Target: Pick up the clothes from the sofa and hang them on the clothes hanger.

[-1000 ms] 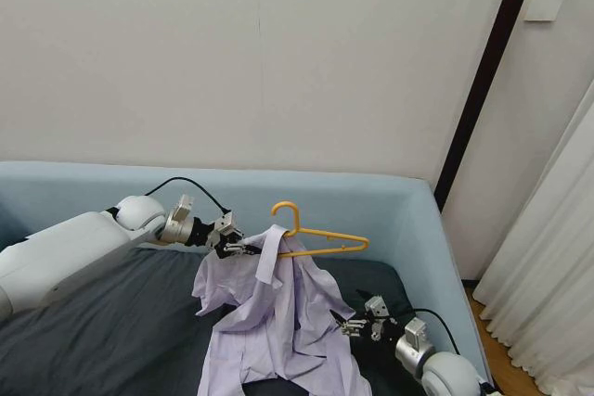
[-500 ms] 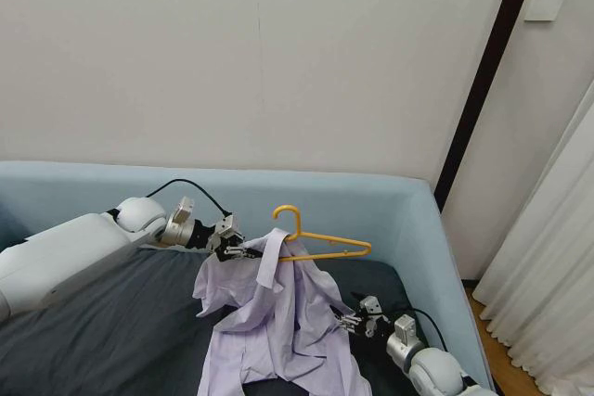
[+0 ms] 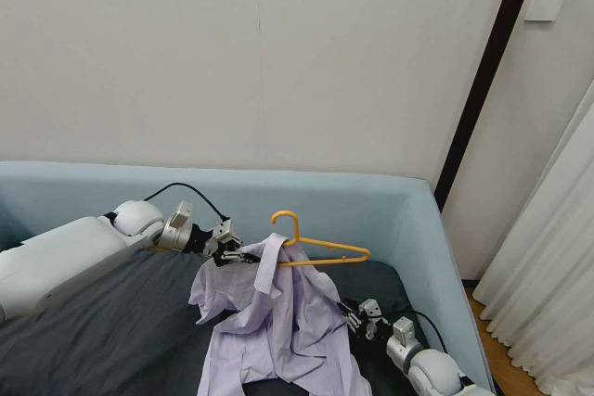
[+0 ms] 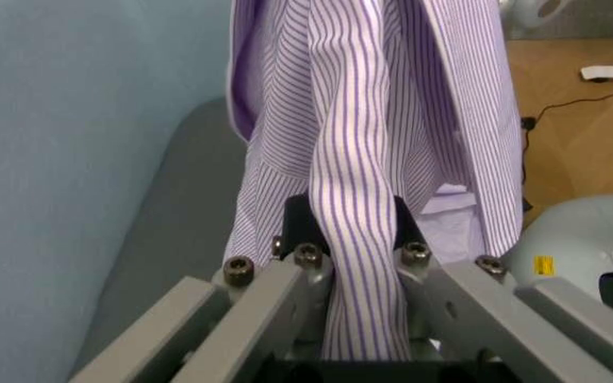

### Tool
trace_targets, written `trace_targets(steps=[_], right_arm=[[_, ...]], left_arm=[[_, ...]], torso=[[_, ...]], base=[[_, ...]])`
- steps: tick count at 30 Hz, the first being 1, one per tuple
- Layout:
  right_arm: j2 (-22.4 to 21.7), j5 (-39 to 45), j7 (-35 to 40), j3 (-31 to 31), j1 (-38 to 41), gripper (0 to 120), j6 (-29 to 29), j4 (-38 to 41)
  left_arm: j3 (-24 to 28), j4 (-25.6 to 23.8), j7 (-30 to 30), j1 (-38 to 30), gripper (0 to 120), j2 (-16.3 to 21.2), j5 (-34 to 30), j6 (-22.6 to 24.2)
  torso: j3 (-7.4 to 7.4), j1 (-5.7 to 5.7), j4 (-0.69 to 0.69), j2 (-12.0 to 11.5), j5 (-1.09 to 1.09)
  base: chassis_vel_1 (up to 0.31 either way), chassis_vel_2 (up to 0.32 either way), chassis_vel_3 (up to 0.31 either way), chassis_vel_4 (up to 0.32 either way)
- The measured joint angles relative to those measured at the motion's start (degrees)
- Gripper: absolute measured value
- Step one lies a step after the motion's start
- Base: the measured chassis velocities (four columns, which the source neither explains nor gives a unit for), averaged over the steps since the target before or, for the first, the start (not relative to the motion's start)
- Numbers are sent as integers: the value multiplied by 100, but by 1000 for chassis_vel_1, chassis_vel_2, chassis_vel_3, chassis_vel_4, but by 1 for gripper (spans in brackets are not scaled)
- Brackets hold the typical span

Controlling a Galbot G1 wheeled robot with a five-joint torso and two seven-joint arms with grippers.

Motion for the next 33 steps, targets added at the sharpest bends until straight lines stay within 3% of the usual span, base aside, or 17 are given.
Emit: trace_targets(steps=[3, 13, 33], right_arm=[[27, 0, -45, -1, -5, 0, 47, -3], [-55, 266, -128, 40, -79, 0, 67, 127], [-1209, 1828, 646, 422, -46, 0, -1083, 2066]], left_arm=[[4, -23, 0, 4, 1, -27, 25, 3], [-33, 91, 55, 11, 1, -25, 65, -71], [-461, 469, 792, 188, 1, -30, 703, -329]], torso=[[0, 0, 0, 0, 1], [0, 0, 0, 0, 1], [0, 0, 0, -1, 0]], base=[[0, 0, 0, 0], [0, 0, 0, 0], [0, 0, 0, 0]])
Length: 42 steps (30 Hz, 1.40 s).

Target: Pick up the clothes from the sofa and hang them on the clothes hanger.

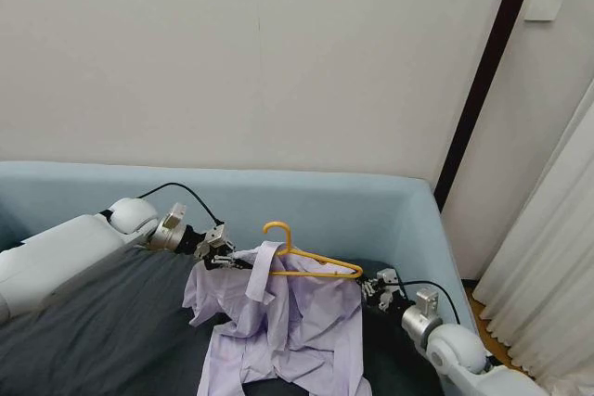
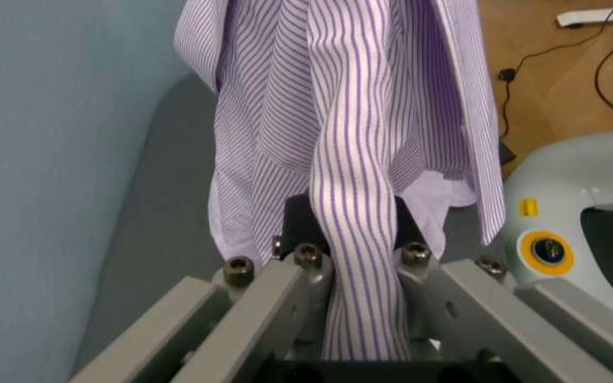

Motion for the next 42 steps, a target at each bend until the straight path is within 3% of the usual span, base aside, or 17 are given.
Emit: trace_targets(steps=[17, 28, 42], right_arm=[[-743, 218, 530, 459, -97, 0, -223, 1636], [-1105, 315, 740, 550, -85, 0, -279, 2492], [-1449, 227, 936, 382, -83, 0, -350, 3643]], left_arm=[[-261, 41, -220, 134, 1, 172, 369, -46], [-339, -43, -375, 195, 1, 284, 265, -30], [-265, -287, -876, 50, 1, 60, -654, 262]], torso=[[0, 0, 0, 0, 0], [0, 0, 0, 1, 0], [0, 0, -2, 1, 0]], base=[[0, 0, 0, 0], [0, 0, 0, 0], [0, 0, 0, 0]])
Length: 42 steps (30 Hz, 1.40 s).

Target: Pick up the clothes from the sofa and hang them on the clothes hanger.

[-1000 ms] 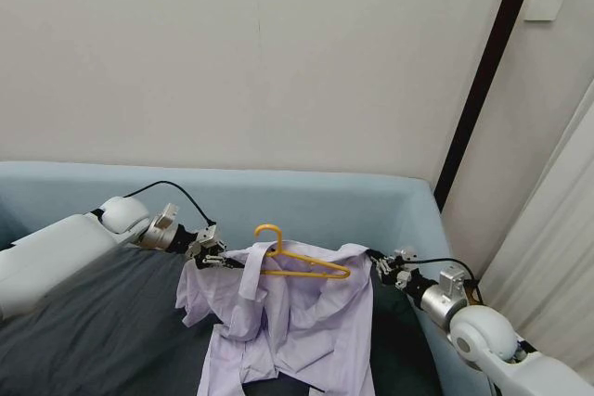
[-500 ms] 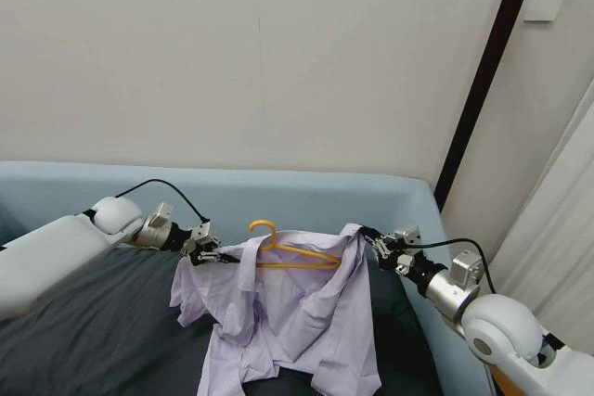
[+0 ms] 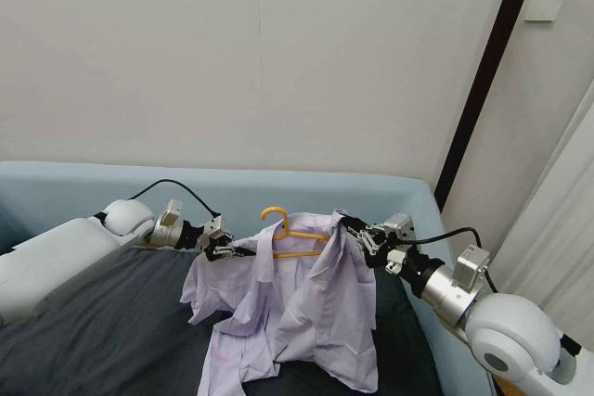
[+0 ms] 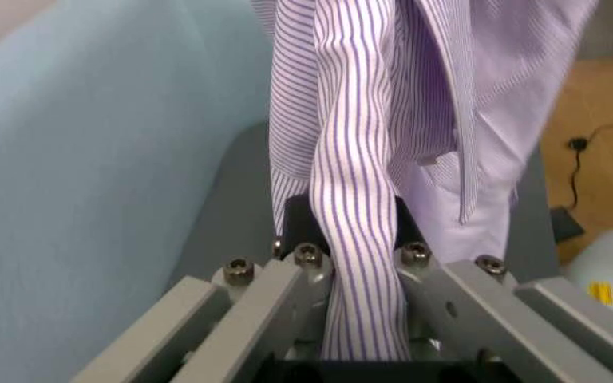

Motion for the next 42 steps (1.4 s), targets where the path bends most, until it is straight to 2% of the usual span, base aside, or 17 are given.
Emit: trace_targets(steps=[4, 8, 10, 12, 15, 23, 29, 34, 42], right_arm=[[-99, -497, -70, -37, -198, 0, 130, 171], [-132, -1415, -204, -181, -325, 0, 449, -4], [-132, -1463, -206, -189, -331, 0, 462, -5], [-157, -1808, -224, -211, -344, 0, 584, -26], [-204, -2135, -254, -217, -357, 0, 729, -65], [-228, -3241, -500, -215, -798, 0, 1081, 60], [-157, -3740, -624, -213, -975, 0, 1242, 126], [-140, -4188, -740, -175, -1174, 0, 1397, 90], [40, -4549, -800, -207, -1294, 0, 1493, -278]], left_arm=[[200, -161, -16, -354, 1, 141, -470, 96], [618, -431, 34, -973, 1, 414, -1115, 350], [650, -450, 55, -1023, 1, 429, -1173, 376], [860, -545, 157, -1297, 1, 485, -1585, 534], [1016, -592, 292, -1459, 1, 489, -1805, 652], [1484, -455, 709, -1946, 1, 282, -1841, 842], [1832, -330, 725, -2331, 1, -4, -1994, 882], [1942, -172, 687, -2479, 1, -265, -2066, 890], [2060, -125, 728, -2629, 1, -353, -2151, 919]], torso=[[0, 0, 1, 0, 0], [0, 0, 4, 0, 3], [0, 0, 4, 1, 2], [0, 0, 2, 1, 0], [0, 0, 1, 1, 0], [0, 0, 2, 1, 0], [0, 0, 1, 1, 0], [0, 0, 0, 0, 0], [0, 0, 2, 1, 0]], base=[[0, 0, 0, 0], [0, 0, 0, 0], [0, 0, 0, 0], [0, 0, 0, 0], [0, 0, 0, 0], [0, 0, 0, 0], [0, 0, 0, 0], [0, 0, 0, 0], [0, 0, 0, 0]])
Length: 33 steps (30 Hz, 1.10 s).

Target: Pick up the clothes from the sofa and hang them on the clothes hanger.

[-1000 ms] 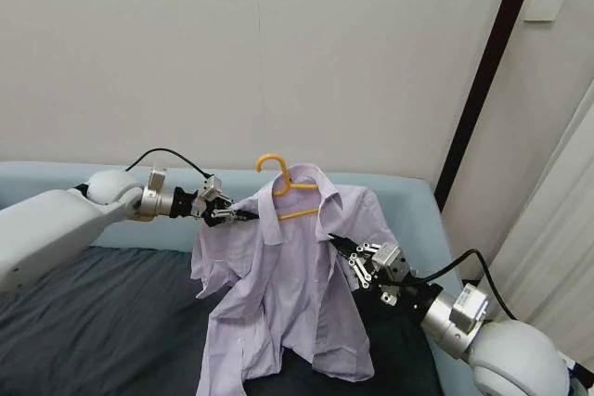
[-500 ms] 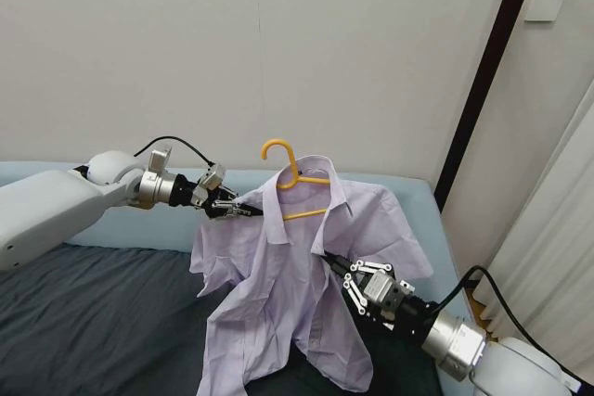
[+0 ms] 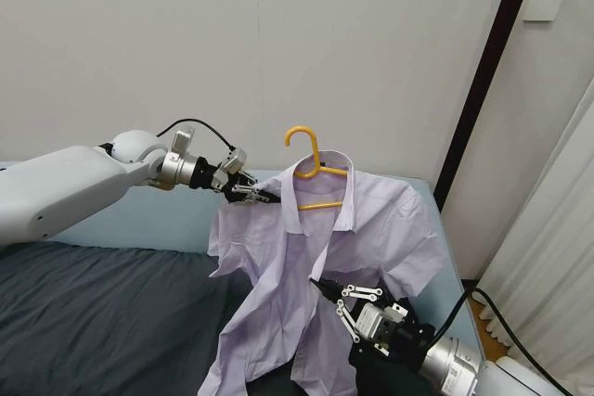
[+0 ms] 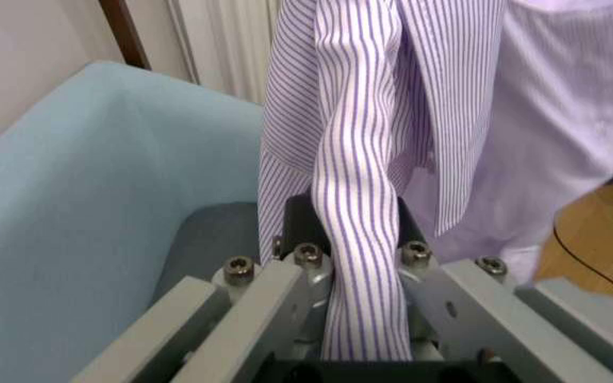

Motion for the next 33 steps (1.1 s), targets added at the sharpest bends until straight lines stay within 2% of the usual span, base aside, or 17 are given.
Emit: trace_targets(steps=[4, 6, 8, 11, 12, 13, 16, 17, 20, 22, 23, 26, 28, 33], right_arm=[[73, 6, 144, -12, 9, 1, -87, -212], [103, 380, 364, 21, 20, 10, -292, -188], [99, 616, 477, 50, 12, 14, -397, -105], [13, 1185, 802, 180, -172, 25, -708, 369], [-28, 1292, 900, 244, -300, 31, -834, 563], [-28, 1292, 900, 244, -300, 31, -834, 563], [-77, 1225, 1089, 477, -715, 47, -1045, 932], [-77, 1225, 1089, 477, -715, 47, -1045, 932], [7, 1347, 1546, 667, -983, 59, -1467, 1177], [86, 1712, 1892, 750, -939, 68, -1728, 1296], [86, 1712, 1892, 750, -939, 68, -1728, 1296], [164, 2682, 2504, 865, -569, 81, -2022, 1426], [151, 2969, 2613, 884, -356, 90, -1950, 1353], [211, 3313, 2612, 784, -129, 100, -1788, 1104]], left_arm=[[16, 11, 50, -39, 1, 6, -6, 8], [16, 0, 61, -39, 1, 19, 2, 9], [16, 0, 61, -35, 1, 25, 18, 9], [4, 61, 28, 3, 1, 26, 58, 5], [-9, 109, 6, 7, 1, 15, 75, -5], [-9, 109, 6, 7, 1, 15, 75, -5], [-30, 276, -24, 1, 1, -69, 102, -28], [-30, 276, -24, 1, 1, -69, 102, -28], [-58, 426, -39, -7, 1, -148, 116, -47], [-60, 429, -45, -6, 1, -158, 134, -48], [-60, 429, -45, -6, 1, -158, 134, -48], [-5, 273, -58, 11, 1, -107, 182, -49], [73, 177, -96, 25, 1, -90, 199, -49], [171, 53, -175, 91, 1, -170, 208, -49]], torso=[[0, 0, 0, 0, 0], [0, 0, -1, -1, 0], [0, 0, 0, 0, 1], [0, 0, 0, -1, -2], [0, 0, 0, -1, -3], [0, 0, 0, -1, -3], [0, 0, -1, -1, -1], [0, 0, -1, -1, -1], [0, 0, -3, -1, 1], [0, 0, -3, -1, 0], [0, 0, -3, -1, 0], [0, 0, 0, -1, 0], [0, 0, 1, -1, -1], [0, 0, 0, -1, 0]], base=[[0, 0, 0, 0], [0, 0, 0, 0], [0, 0, 0, 0], [0, 0, 0, 0], [0, 0, 0, 0], [0, 0, 0, 0], [0, 0, 0, 0], [0, 0, 0, 0], [0, 0, 0, 0], [0, 0, 0, 0], [0, 0, 0, 0], [0, 0, 0, 0], [0, 0, 0, 0], [0, 0, 0, 0]])
